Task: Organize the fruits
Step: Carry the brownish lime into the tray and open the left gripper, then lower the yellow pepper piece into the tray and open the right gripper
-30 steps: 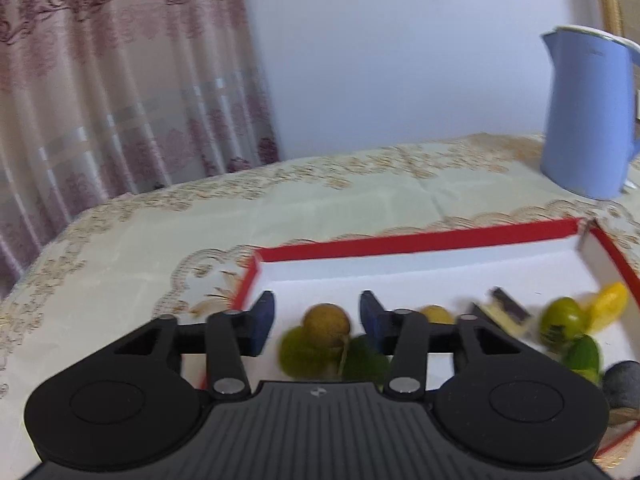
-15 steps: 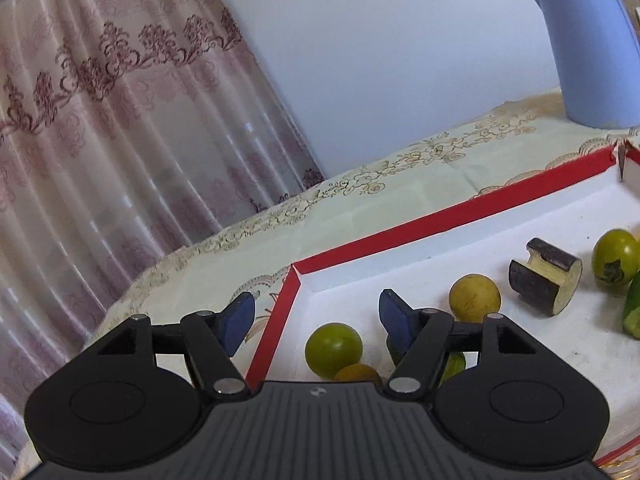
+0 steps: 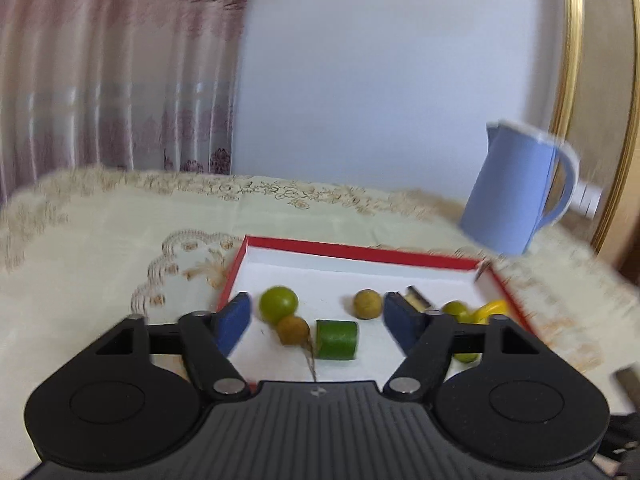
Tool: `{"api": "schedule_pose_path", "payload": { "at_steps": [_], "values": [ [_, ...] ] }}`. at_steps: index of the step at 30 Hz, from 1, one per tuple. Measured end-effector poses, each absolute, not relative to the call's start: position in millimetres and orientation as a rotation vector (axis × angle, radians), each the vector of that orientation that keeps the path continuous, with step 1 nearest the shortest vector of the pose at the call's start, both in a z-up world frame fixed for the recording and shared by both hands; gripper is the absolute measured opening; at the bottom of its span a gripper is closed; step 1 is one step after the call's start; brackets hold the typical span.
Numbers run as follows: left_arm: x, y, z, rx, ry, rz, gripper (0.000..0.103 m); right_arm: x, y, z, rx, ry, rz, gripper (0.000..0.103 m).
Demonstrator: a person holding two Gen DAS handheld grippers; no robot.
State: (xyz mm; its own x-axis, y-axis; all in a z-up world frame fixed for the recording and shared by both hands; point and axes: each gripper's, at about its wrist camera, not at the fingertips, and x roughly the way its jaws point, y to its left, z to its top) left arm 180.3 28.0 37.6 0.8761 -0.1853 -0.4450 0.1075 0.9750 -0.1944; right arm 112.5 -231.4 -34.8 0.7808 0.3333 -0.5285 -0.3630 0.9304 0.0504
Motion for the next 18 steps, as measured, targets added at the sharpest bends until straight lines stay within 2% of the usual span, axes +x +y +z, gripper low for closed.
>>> {"api": "schedule_pose_path", "payload": {
  "at_steps": [1,5,9,13,16,18],
  "values": [
    [174,35,35,-0.225,0.476,-0.148,0.087,111,-232,-33,-0.052,0.549,0.377,0.037],
    [160,44,17,-0.326,0.451,-0.128,0.088,111,-232,-22,-0.056,0.512,0.375,0.037],
    [165,31,4,-0.202,0.45,-0.042,0.088,118,-228,-10,-0.06,0.471,0.377,0.037],
    [151,19,9,-0.081,0.35,0.026,0.088,129,-223,-5,-0.054,0.452,0.379,0.037],
    [146,9,8,-0.002,0.321,0.064,0.097,135,-217,-2,-0.06,0.439,0.377,0.037],
    [148,7,7,0.018,0.334,0.074,0.098,138,-213,0,-0.066,0.424,0.378,0.037]
  ]
}}
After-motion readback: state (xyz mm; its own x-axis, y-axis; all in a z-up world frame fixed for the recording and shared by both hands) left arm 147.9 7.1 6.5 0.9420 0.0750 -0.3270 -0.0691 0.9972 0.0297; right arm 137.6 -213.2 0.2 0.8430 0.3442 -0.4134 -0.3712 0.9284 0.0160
